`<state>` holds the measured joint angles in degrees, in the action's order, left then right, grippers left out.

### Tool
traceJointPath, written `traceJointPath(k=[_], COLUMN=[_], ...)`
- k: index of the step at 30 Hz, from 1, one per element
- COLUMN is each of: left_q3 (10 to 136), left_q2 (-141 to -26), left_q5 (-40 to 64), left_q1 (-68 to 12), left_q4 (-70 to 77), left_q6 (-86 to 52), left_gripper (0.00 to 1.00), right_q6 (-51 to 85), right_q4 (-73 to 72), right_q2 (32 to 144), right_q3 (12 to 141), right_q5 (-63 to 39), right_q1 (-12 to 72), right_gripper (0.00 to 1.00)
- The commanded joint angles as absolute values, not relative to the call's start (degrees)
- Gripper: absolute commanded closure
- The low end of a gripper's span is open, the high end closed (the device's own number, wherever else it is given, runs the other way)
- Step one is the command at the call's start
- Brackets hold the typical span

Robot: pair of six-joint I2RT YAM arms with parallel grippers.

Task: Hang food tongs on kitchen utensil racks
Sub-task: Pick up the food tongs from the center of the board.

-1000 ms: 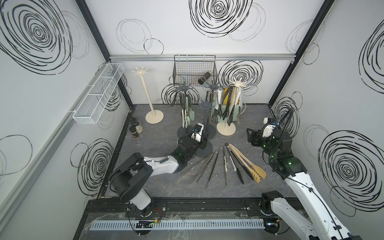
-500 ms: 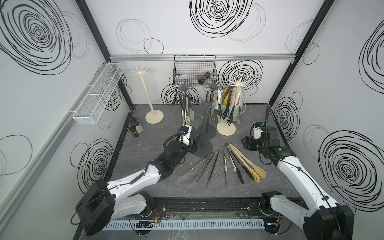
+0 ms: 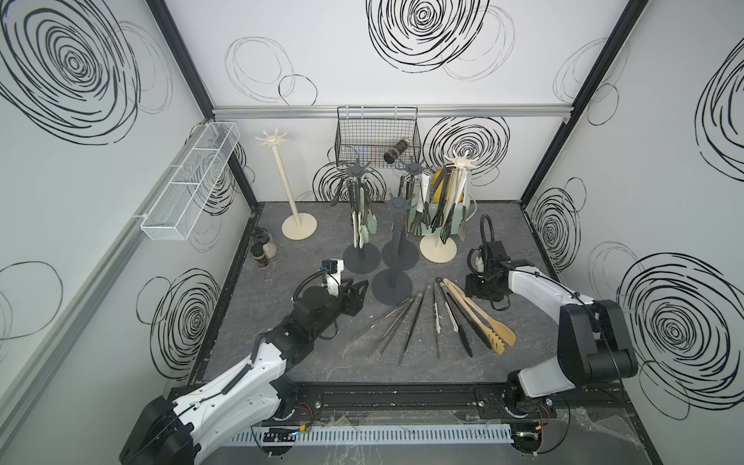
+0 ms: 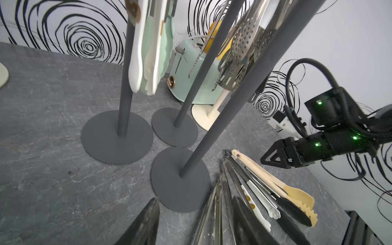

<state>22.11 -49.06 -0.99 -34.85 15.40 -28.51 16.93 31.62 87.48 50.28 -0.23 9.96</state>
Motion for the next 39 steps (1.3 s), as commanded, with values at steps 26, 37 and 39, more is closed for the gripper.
traceJointPath(k=[26, 37, 39], left_q3=[18.02, 16.63, 16.22], left_q2=[-49.53, -50.0, -49.77], left_q5=[6.9, 8.06, 8.22], left_q1=[-31.03, -30.75, -30.74], left_q4=[19.93, 21.71, 21.71], left_q6=[-31.73, -32.26, -32.38], left_gripper=[0.42, 0.43, 0.43], right_q6=[19.17, 19.53, 19.27], right_q4=[32.78, 33.81, 34.33], right_q2=[97.77, 99.42, 99.75], right_q3=[49.57, 50.8, 51.53], right_q5=[-0.35, 1.58, 1.9], right_q1=[15.2, 15.1, 15.08], right_gripper=[0.62, 0.87, 0.9])
